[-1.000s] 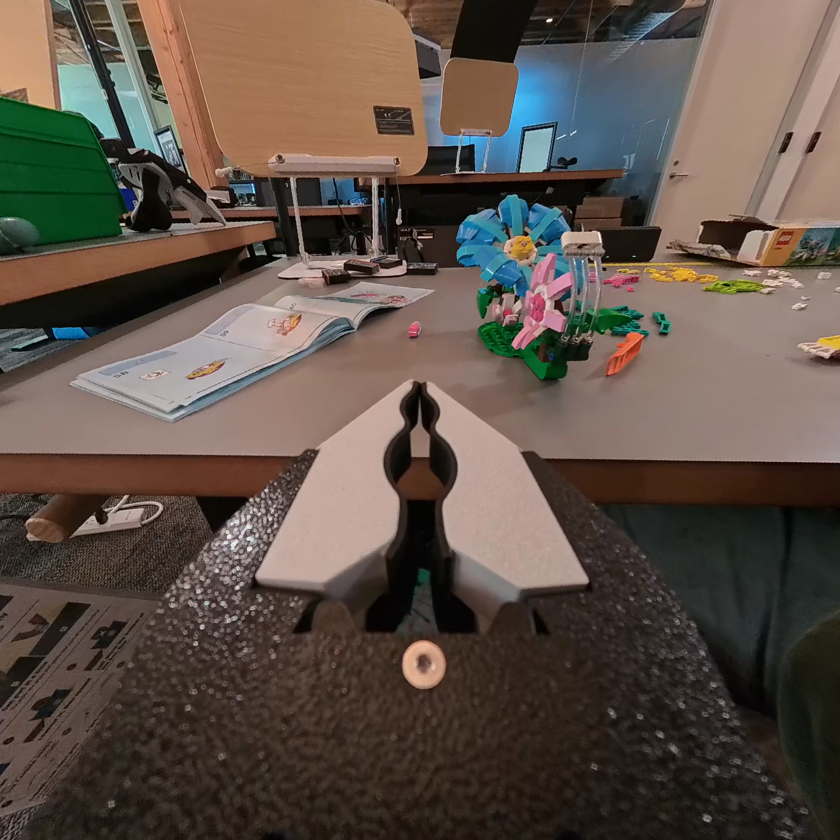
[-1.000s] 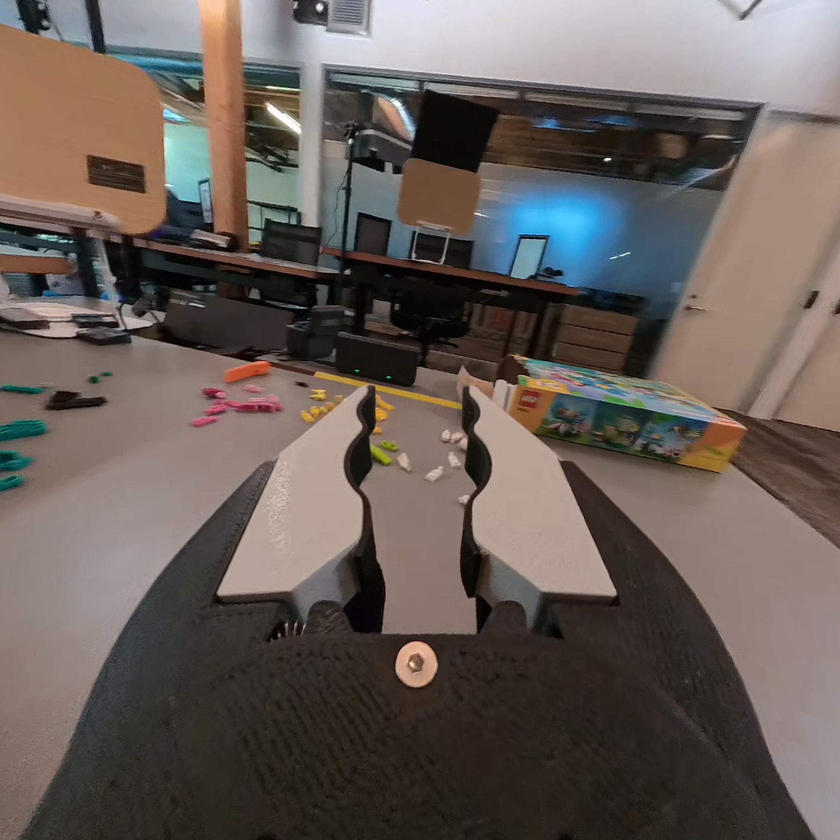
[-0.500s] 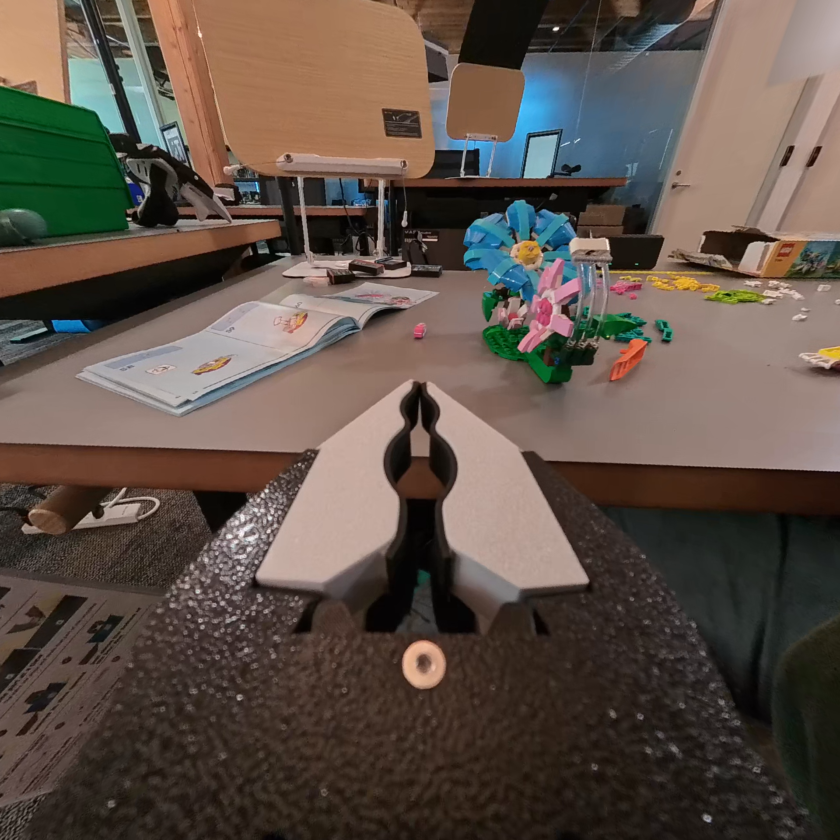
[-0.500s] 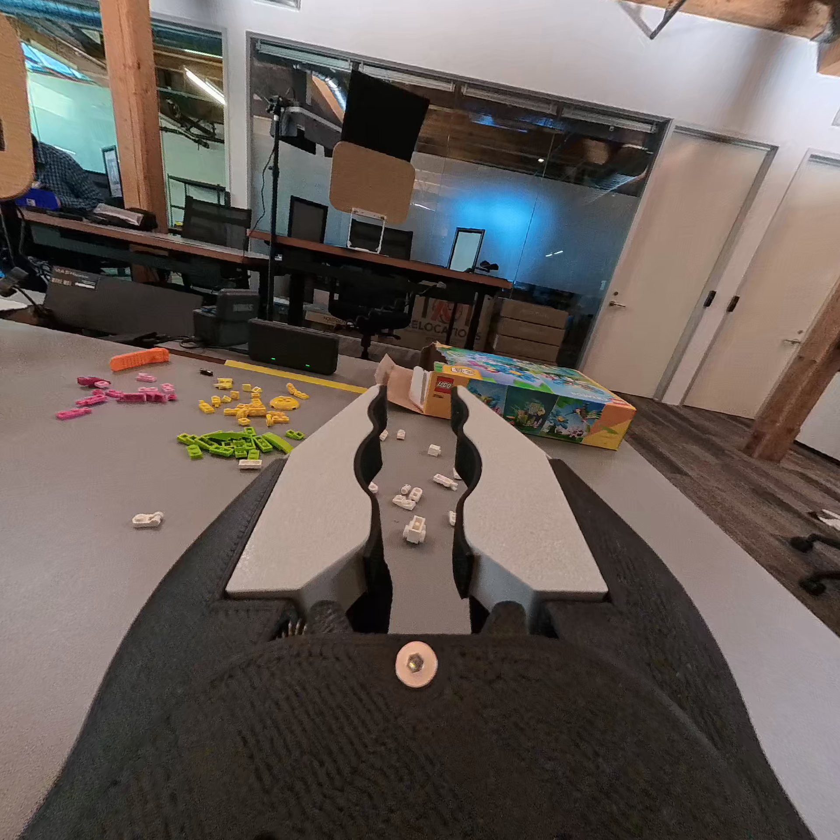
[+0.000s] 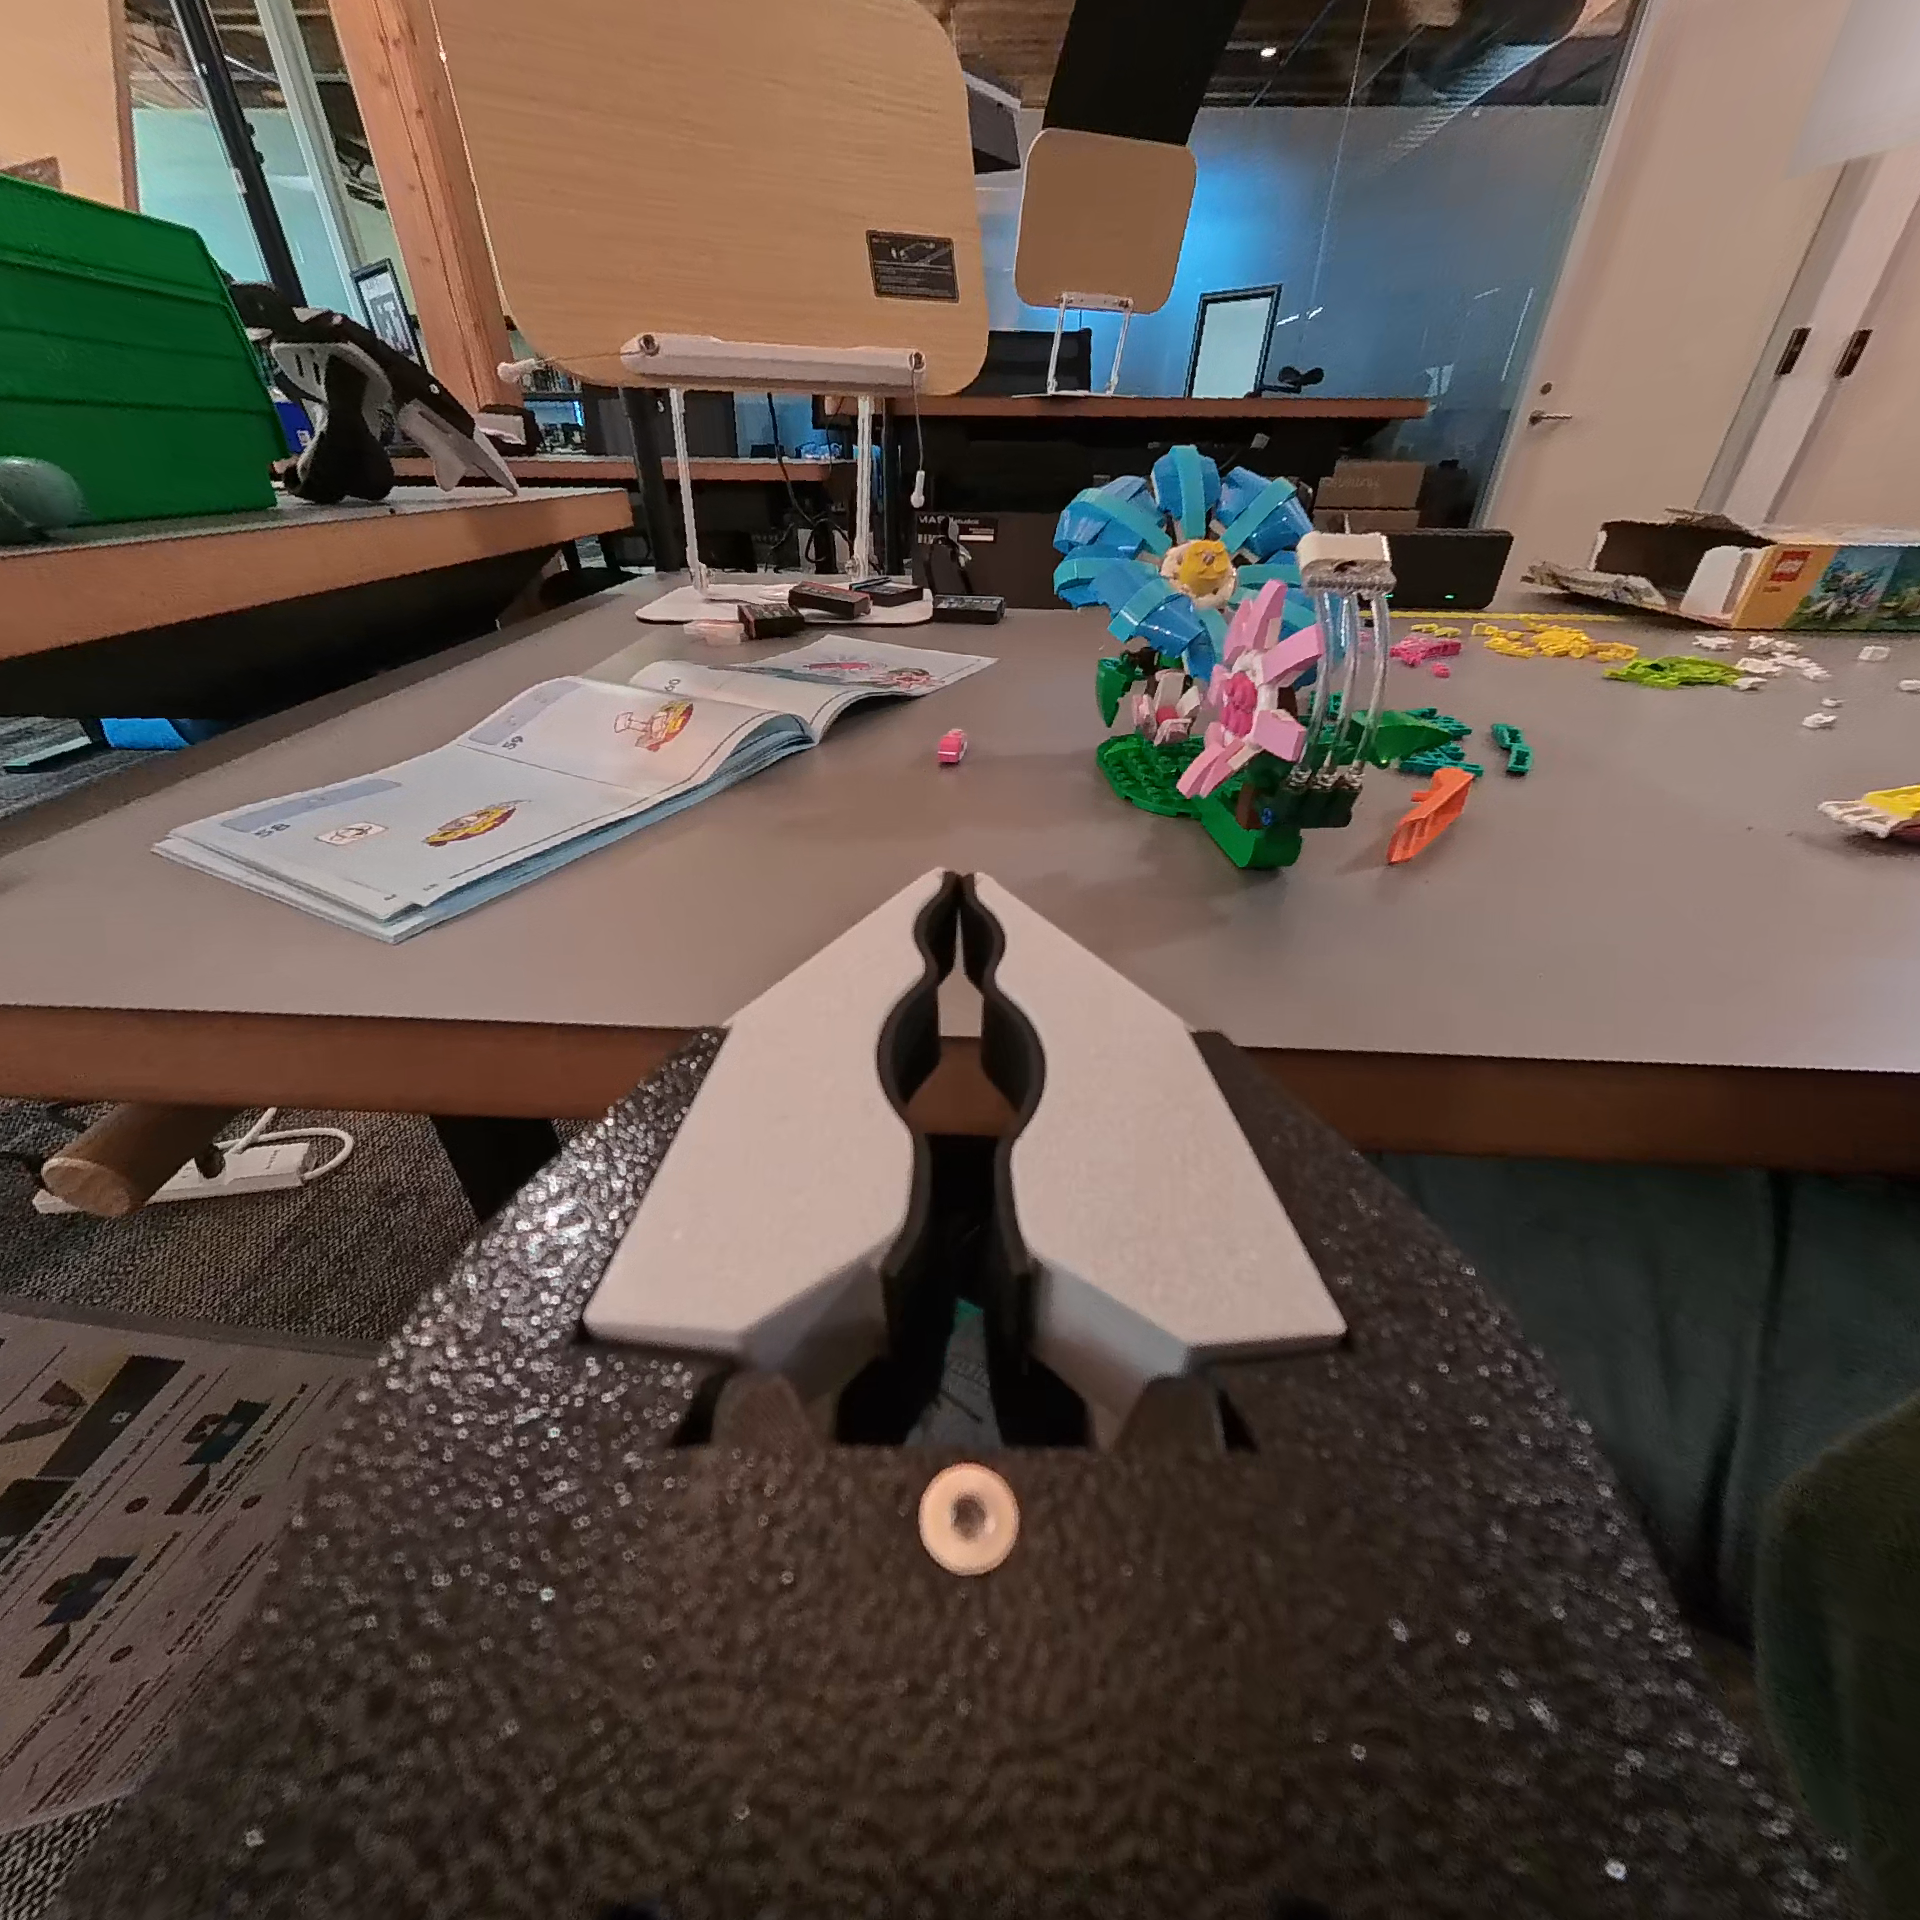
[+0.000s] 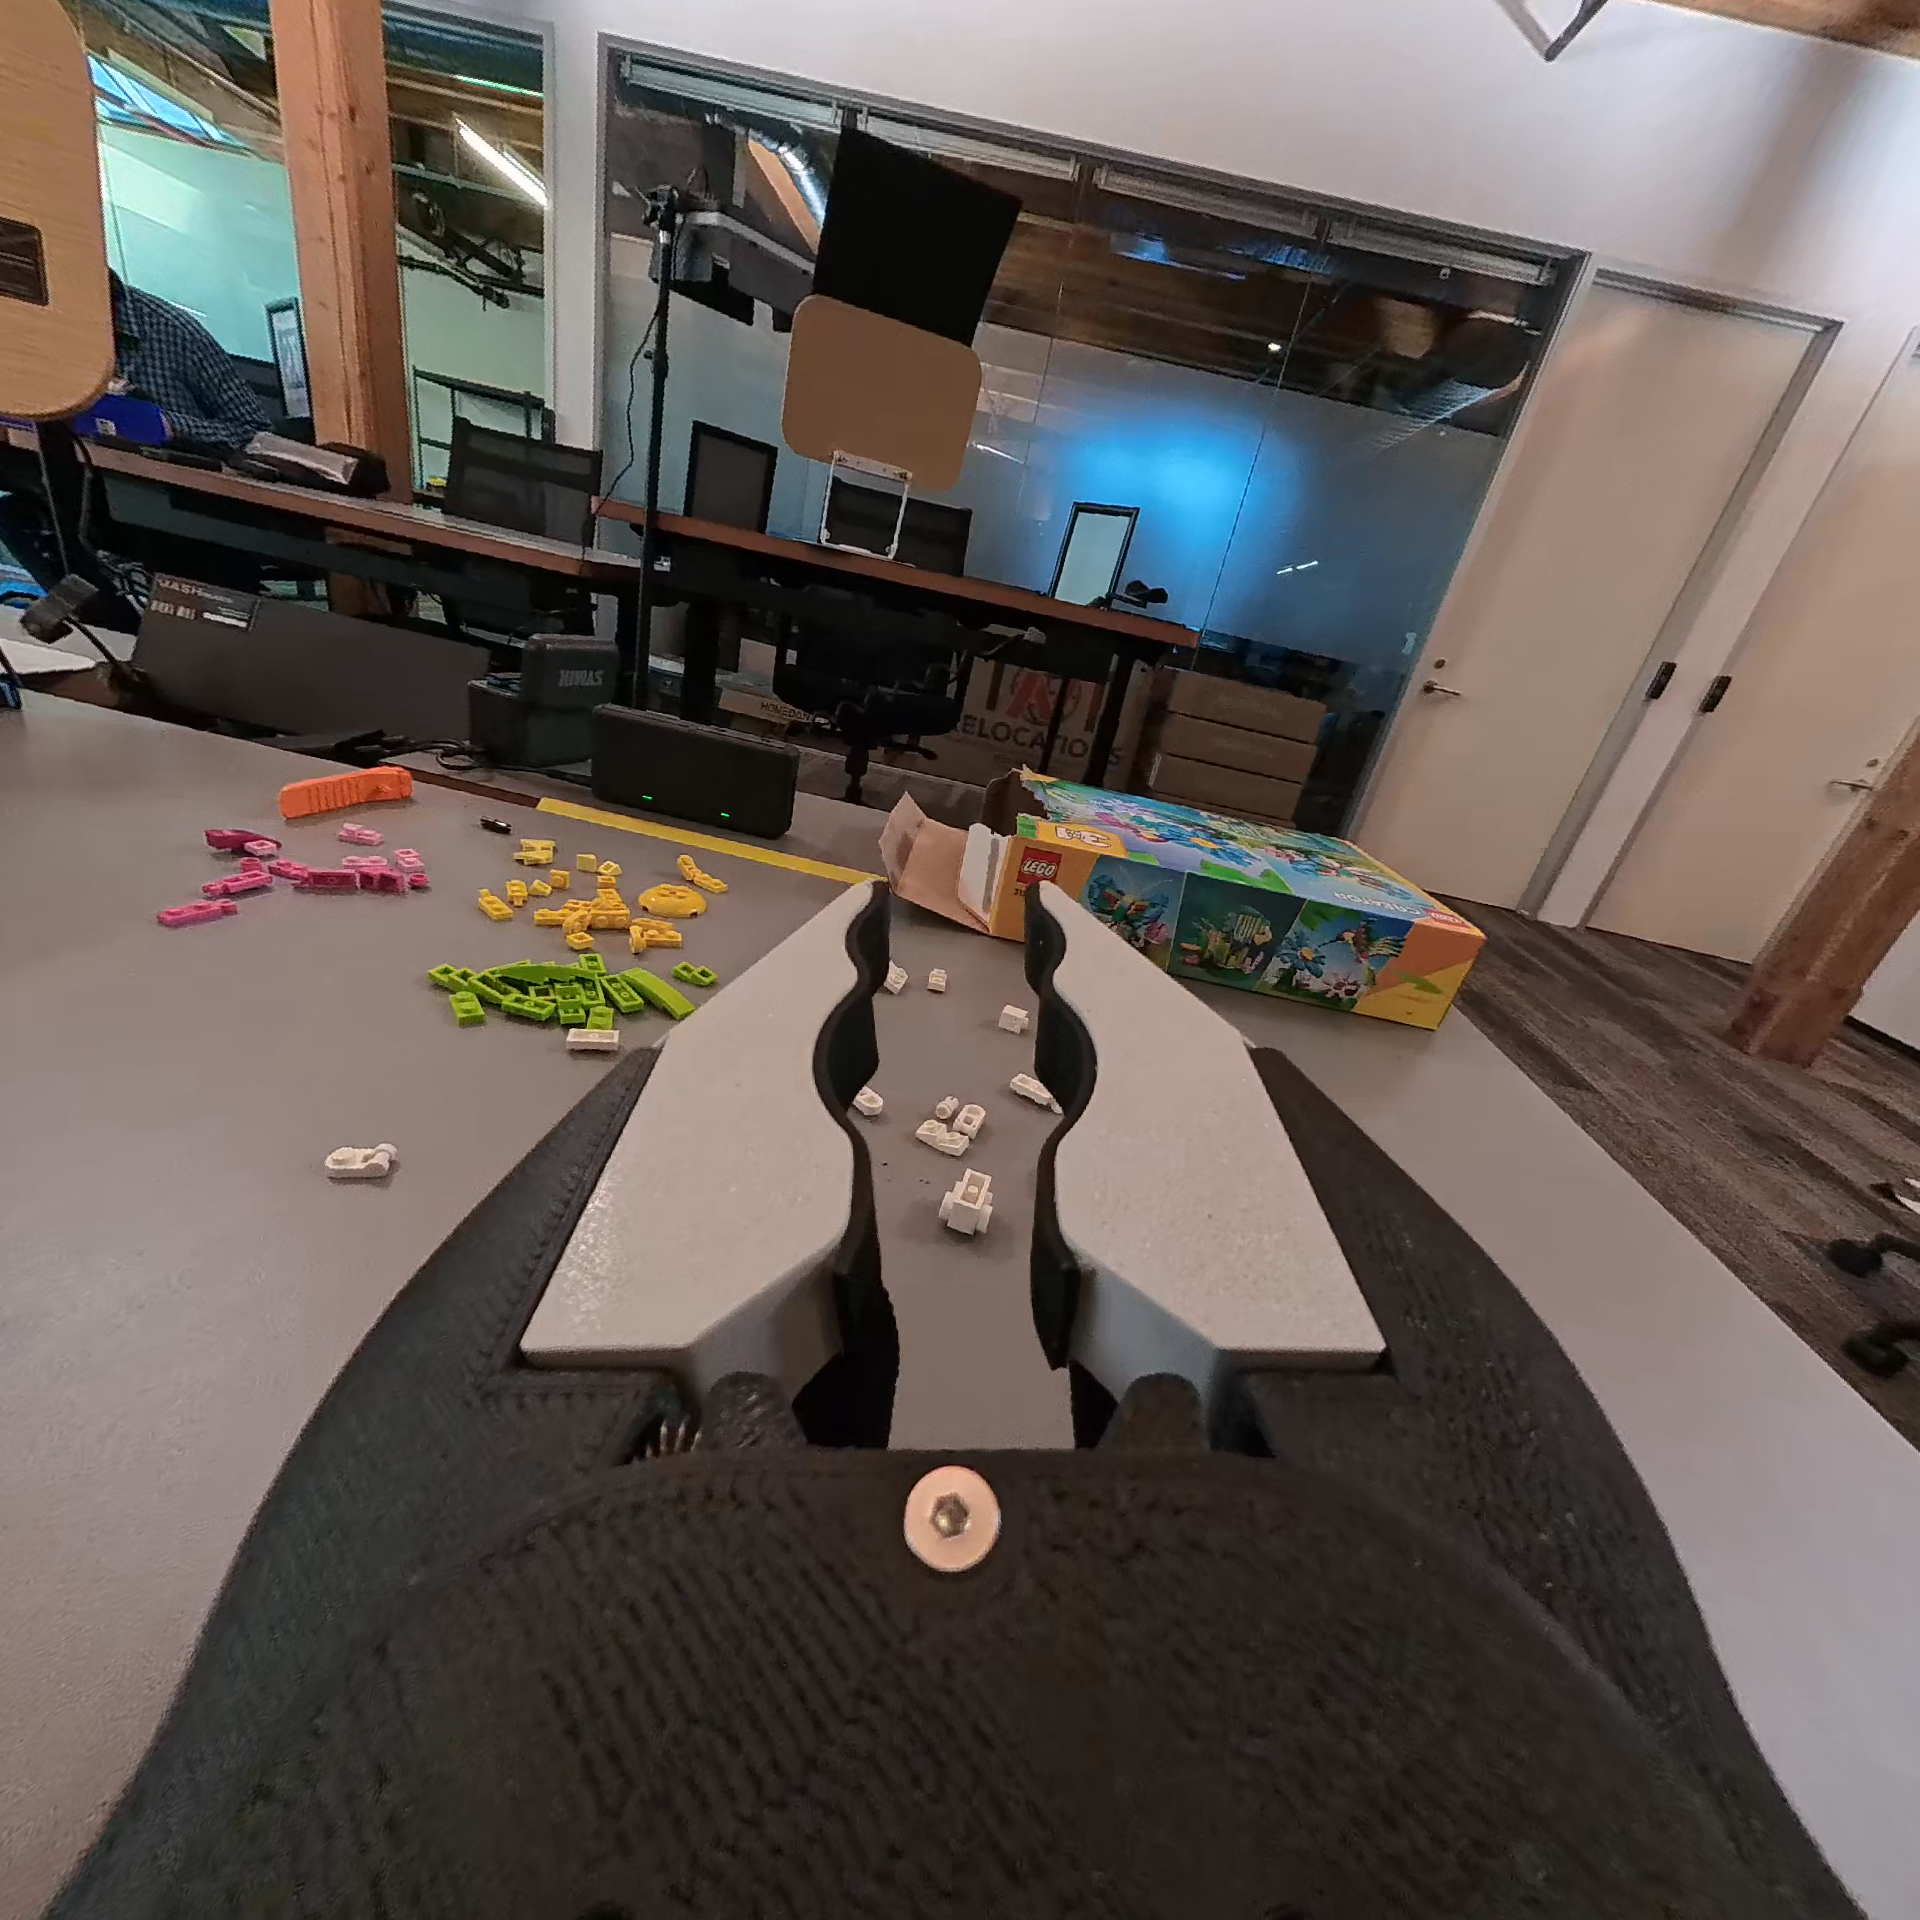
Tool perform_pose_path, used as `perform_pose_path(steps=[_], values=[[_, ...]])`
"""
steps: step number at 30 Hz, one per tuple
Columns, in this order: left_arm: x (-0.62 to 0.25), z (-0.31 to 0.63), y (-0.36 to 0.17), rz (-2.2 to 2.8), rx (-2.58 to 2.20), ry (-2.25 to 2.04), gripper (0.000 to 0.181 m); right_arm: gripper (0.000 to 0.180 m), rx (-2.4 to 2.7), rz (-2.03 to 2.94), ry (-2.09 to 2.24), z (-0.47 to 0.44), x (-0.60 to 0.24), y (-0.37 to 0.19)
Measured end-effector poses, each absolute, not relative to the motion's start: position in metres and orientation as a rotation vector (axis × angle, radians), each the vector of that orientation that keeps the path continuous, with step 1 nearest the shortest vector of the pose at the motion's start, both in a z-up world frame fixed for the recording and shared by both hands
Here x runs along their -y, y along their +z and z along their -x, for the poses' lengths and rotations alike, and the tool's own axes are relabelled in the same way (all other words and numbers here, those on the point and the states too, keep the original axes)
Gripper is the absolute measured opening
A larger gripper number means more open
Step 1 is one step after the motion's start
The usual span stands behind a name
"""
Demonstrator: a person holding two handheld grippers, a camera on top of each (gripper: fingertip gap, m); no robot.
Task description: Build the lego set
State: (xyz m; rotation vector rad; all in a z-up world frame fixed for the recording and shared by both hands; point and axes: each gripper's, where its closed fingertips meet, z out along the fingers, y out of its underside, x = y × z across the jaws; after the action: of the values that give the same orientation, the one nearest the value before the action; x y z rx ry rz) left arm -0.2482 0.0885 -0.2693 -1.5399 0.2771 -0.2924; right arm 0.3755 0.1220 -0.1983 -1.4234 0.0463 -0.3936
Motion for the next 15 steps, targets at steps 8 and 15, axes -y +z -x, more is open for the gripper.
perform_pose_path(steps=[8,15], values=[[-0.0886,0.2484,-0.2697,1.542,-0.277,-0.295,0.0,0.028,-0.085,1.401,-0.398,-0.381,-0.1182,-0.1953],[-0.0886,0.2475,-0.2703,1.543,-0.28,-0.297,0.0,0.027,-0.065,1.411,-0.386,-0.3773,-0.1209,-0.1969]])
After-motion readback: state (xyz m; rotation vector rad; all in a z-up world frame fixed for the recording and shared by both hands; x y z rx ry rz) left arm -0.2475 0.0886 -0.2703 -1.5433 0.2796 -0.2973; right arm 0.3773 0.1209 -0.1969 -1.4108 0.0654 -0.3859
